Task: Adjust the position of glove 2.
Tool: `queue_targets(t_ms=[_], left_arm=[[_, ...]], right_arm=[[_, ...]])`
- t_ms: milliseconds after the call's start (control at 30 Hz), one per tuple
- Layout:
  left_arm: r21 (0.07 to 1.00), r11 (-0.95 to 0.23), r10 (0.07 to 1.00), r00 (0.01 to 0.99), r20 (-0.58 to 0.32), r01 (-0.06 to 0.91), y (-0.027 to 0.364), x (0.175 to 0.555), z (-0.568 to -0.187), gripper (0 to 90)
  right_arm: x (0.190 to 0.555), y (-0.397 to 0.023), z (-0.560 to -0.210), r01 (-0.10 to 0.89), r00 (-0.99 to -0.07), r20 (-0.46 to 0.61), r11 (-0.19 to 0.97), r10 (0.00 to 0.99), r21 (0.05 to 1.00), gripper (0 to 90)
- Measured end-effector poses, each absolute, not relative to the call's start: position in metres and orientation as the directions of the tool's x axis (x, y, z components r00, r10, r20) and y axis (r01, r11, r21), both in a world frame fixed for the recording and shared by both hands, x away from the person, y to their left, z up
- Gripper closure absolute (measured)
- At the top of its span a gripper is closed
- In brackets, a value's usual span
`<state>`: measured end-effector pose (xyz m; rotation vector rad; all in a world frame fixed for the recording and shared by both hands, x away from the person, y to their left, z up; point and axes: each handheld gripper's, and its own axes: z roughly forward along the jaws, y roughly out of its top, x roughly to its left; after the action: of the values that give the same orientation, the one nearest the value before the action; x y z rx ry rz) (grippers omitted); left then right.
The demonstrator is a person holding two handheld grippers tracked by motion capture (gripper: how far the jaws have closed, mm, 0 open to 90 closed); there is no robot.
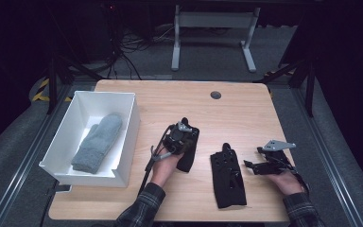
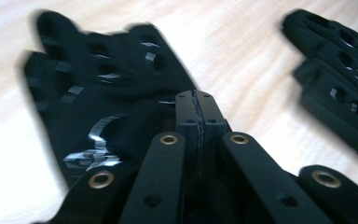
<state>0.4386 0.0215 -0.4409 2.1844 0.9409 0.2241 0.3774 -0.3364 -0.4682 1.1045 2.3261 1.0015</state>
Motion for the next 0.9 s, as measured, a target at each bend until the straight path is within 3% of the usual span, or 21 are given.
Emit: queue_targets(t_ms=[233, 500, 900], left_arm=[[0.689, -0.438, 0.715, 0.688, -0.122, 0.577, 0.048, 0.458, -0.432, 89.9], [0.628, -0.484, 0.716, 0.688, -0.116, 0.609, 0.051, 0.465, -0.450, 89.9], [0.616, -0.557, 0.637, 0.762, -0.113, 0.557, 0.047, 0.435, -0.454, 90.0]], right_arm=[[0.377, -0.336, -0.468, 0.515, -0.621, -0.031, 0.437, 0.784, 0.737, 16.2], [0.377, -0.336, -0.468, 0.515, -0.620, -0.031, 0.438, 0.784, 0.737, 16.1], [0.377, -0.336, -0.468, 0.515, -0.620, -0.031, 0.437, 0.784, 0.737, 16.1]])
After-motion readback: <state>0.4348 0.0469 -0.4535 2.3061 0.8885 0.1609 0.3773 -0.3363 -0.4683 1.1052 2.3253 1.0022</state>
